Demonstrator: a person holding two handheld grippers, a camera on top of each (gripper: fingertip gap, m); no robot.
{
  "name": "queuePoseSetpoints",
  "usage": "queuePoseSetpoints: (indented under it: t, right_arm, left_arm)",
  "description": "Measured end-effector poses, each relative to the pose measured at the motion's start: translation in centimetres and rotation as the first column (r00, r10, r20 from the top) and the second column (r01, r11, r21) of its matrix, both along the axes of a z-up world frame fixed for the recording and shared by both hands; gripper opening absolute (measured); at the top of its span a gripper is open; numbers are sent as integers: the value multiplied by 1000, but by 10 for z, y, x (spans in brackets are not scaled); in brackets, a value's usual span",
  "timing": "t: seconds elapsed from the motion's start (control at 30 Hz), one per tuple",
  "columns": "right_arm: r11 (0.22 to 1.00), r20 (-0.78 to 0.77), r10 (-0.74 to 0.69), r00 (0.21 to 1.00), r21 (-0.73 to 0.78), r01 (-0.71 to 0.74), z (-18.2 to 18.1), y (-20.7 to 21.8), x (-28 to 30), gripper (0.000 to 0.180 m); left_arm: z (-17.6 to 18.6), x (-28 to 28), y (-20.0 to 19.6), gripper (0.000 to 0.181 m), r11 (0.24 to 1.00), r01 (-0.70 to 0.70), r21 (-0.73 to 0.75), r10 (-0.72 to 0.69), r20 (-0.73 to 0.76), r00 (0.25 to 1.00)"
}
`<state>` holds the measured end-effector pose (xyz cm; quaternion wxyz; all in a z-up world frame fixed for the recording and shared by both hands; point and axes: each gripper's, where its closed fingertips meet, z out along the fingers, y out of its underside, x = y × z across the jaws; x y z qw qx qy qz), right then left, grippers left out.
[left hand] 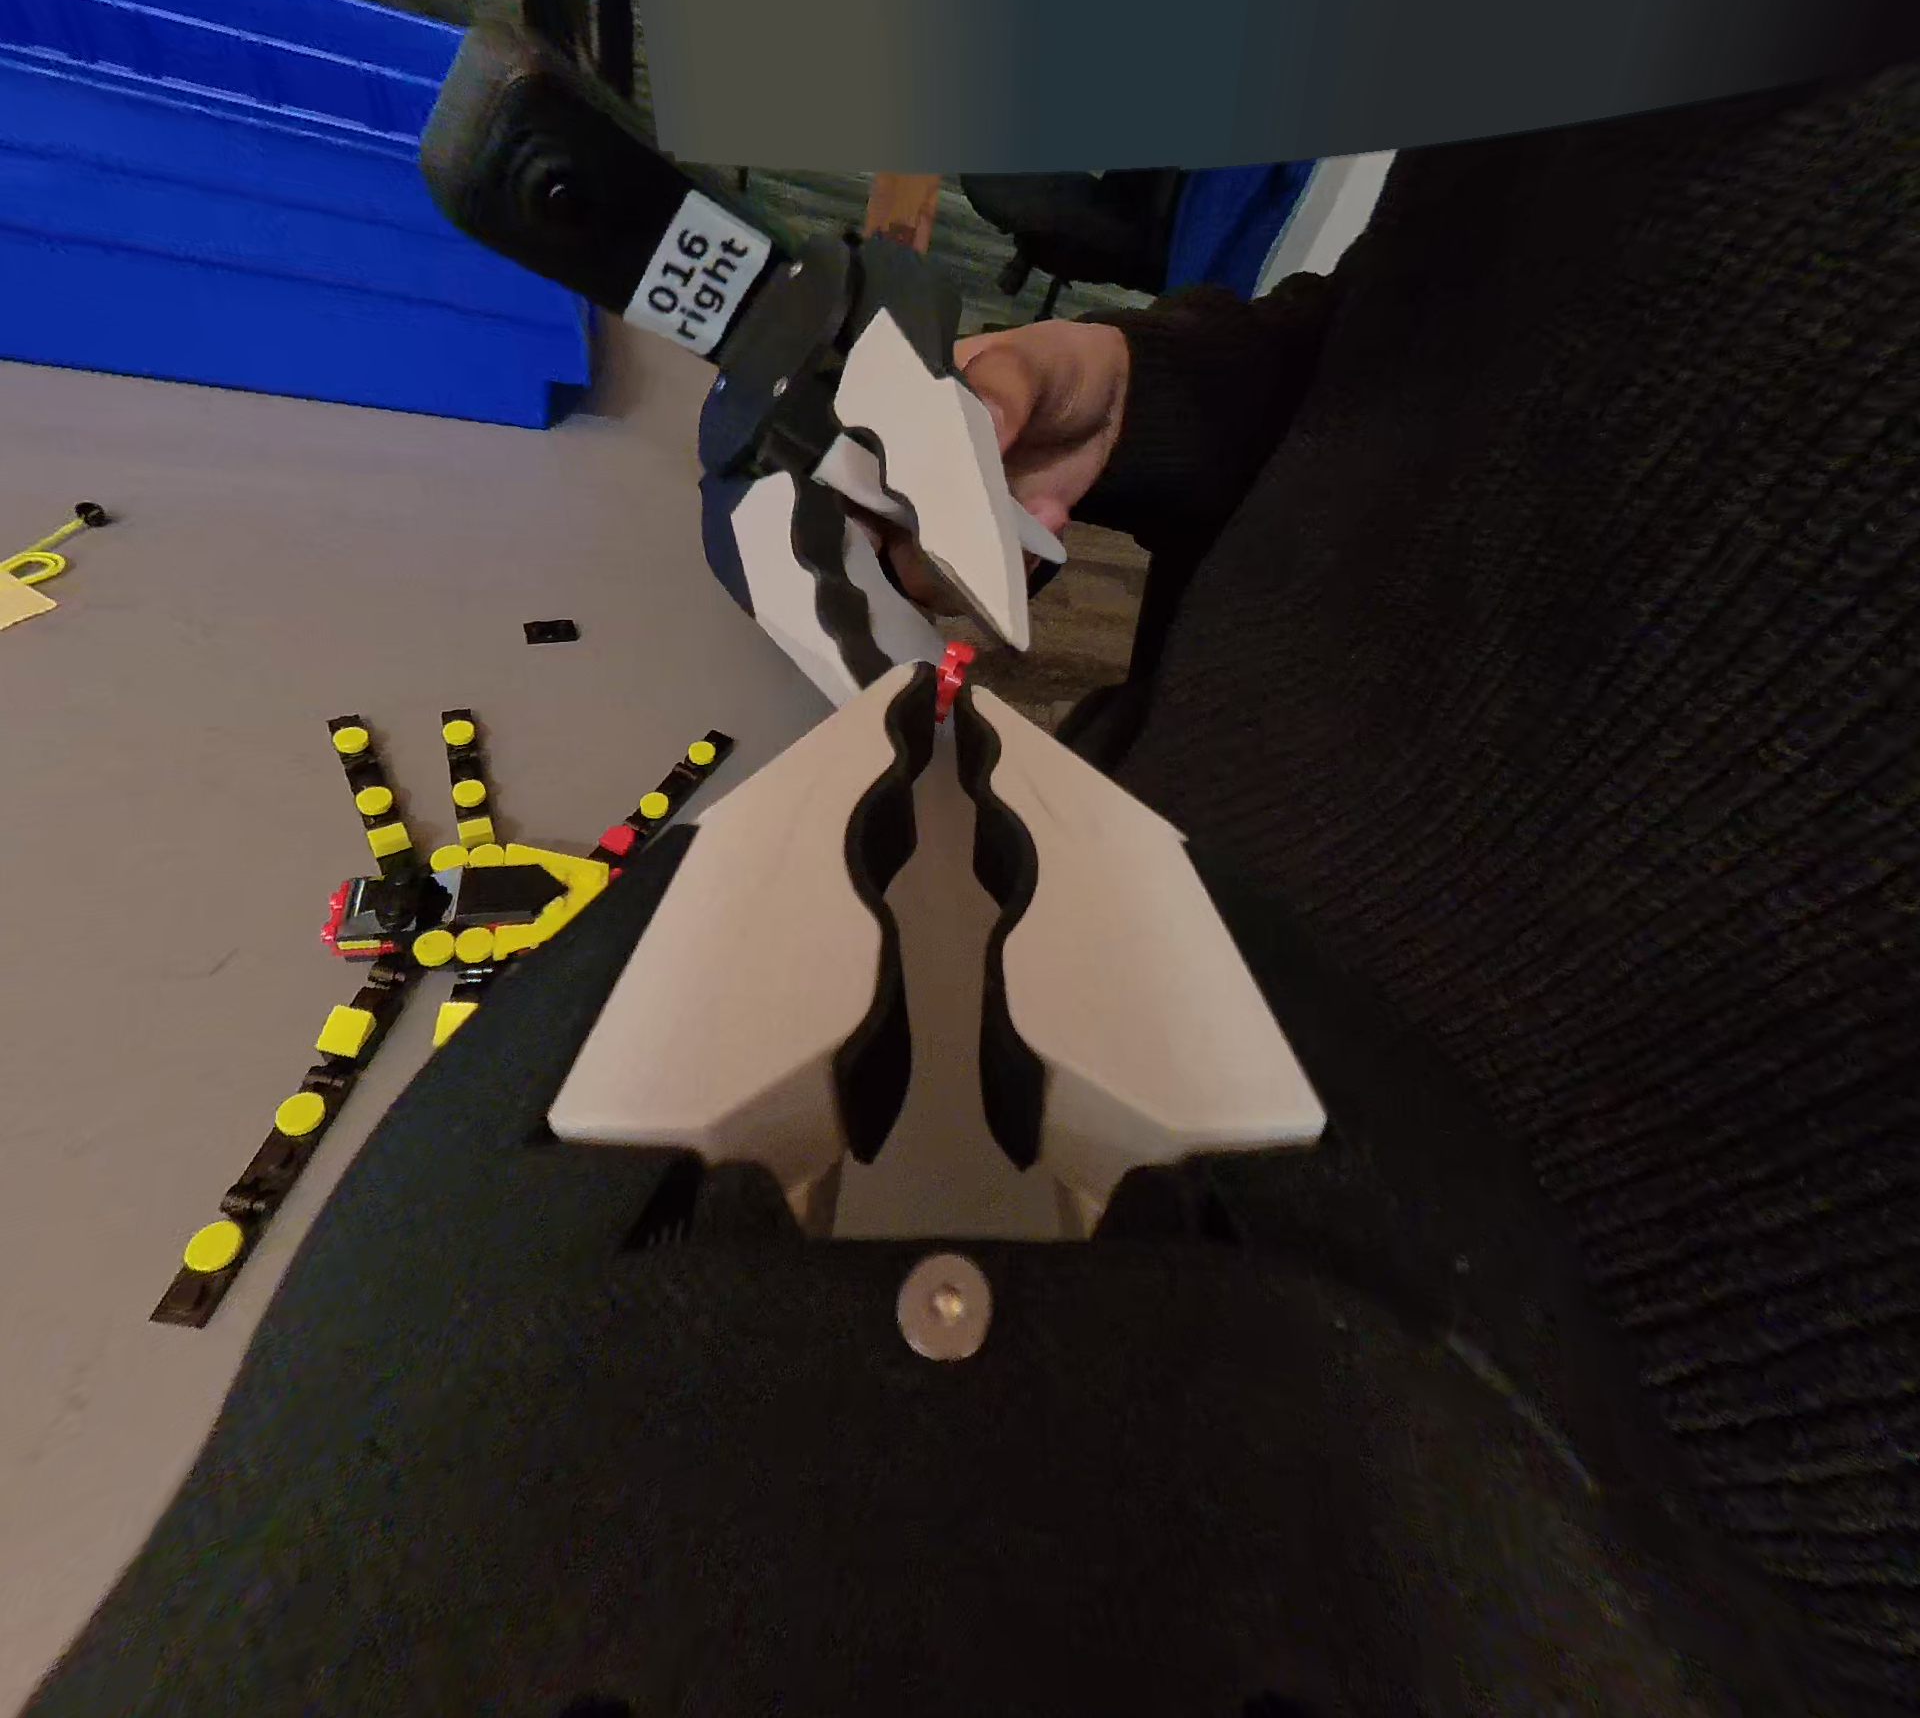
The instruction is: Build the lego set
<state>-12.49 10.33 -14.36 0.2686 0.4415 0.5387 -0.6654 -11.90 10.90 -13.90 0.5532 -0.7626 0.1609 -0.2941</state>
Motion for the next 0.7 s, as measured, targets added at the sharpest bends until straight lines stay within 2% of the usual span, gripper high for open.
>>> queuePoseSetpoints:
  t: [0.17,0.33,0.43,0.5,0.57,0.63,0.7]
  right_arm:
    - [997,19,61,998,-39,-60,1,-7,6,14]
    - [998,11,59,998,-18,-59,0,-6,5,14]
    - [996,-81,59,995,68,-53,1,4,7,14]
    - [976,-220,102,970,209,-55,1,14,15,14]
    - [892,-337,183,923,452,-11,-15,32,21,14]
    - [723,-387,224,895,681,113,-41,66,18,14]
    - [541,-387,244,889,815,206,-64,103,17,14]
  left_arm:
    - [-3,7,-4,0,999,40,-17,-40,4,999]
    - [-4,6,-3,0,999,27,-20,-27,2,1000]
    - [-6,-4,4,12,998,-49,-24,49,-5,999]
    - [-7,-12,5,14,996,-76,-34,77,10,997]
    - [-3,-19,5,16,995,-89,-38,91,57,994]
    - [3,-26,5,17,994,-101,-29,104,116,988]
    - [9,-31,4,16,993,-113,-20,114,168,979]
